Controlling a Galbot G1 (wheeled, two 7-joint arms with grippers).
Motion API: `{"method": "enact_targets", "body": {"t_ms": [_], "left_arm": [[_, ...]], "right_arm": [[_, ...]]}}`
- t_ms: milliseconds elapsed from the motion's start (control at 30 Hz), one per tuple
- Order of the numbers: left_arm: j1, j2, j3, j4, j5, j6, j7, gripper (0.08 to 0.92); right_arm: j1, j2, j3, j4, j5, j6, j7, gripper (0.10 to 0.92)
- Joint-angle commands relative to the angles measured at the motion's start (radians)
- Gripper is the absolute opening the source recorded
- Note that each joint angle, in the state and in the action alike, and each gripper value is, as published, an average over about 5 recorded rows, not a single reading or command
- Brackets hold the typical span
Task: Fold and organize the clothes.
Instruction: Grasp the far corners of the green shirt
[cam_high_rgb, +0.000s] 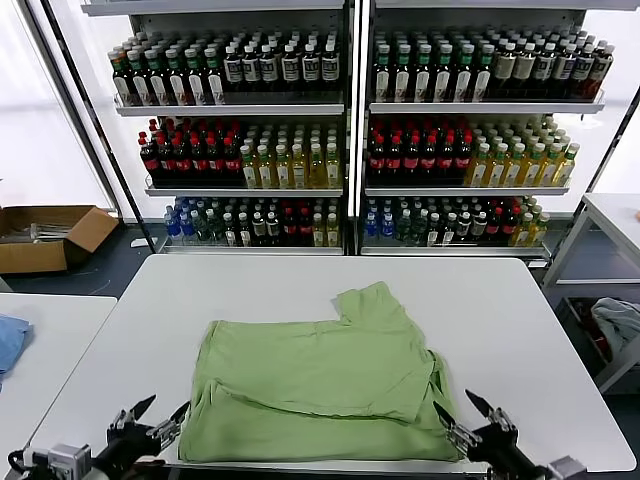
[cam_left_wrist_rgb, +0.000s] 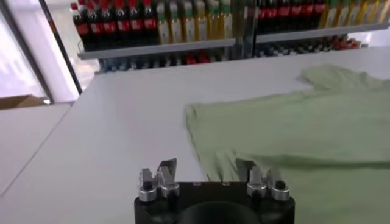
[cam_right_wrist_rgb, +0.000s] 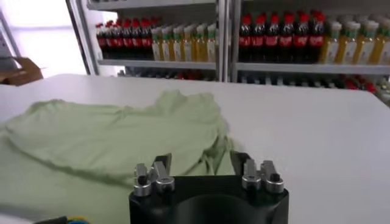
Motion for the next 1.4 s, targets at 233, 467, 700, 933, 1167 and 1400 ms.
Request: {"method": "enact_targets", "body": {"t_ms": [233, 467, 700, 933, 1167, 1400], "left_arm": [[-0.547, 0.306, 0.310, 0.391, -0.200, 0.000, 0.012, 0.819], [-0.746, 0.300, 0.463, 0.577, -0.216, 0.000, 0.020, 0.823], [-0.831, 0.270, 0.535, 0.686, -0.212, -0.001, 0.019, 0.823], [-0.875, 0.242, 0.564, 0.753, -0.210, -0.001, 0.017, 0.823], [-0.884, 0.221, 0.575, 0.775, -0.197, -0.001, 0.013, 0.823], [-0.881, 0.212, 0.590, 0.779, -0.188, -0.001, 0.013, 0.823]], "right_arm": [[0.842, -0.108, -0.381, -0.528, 0.136, -0.146, -0.079, 0.822], [1.035, -0.056, -0.535, -0.740, 0.127, -0.149, -0.097, 0.823], [1.205, 0.032, -0.652, -0.935, 0.081, -0.143, -0.110, 0.823], [1.256, 0.089, -0.701, -1.038, 0.050, -0.130, -0.124, 0.823], [1.242, 0.106, -0.709, -1.058, 0.041, -0.125, -0.126, 0.823], [1.228, 0.116, -0.716, -1.075, 0.017, -0.127, -0.123, 0.823]]}}
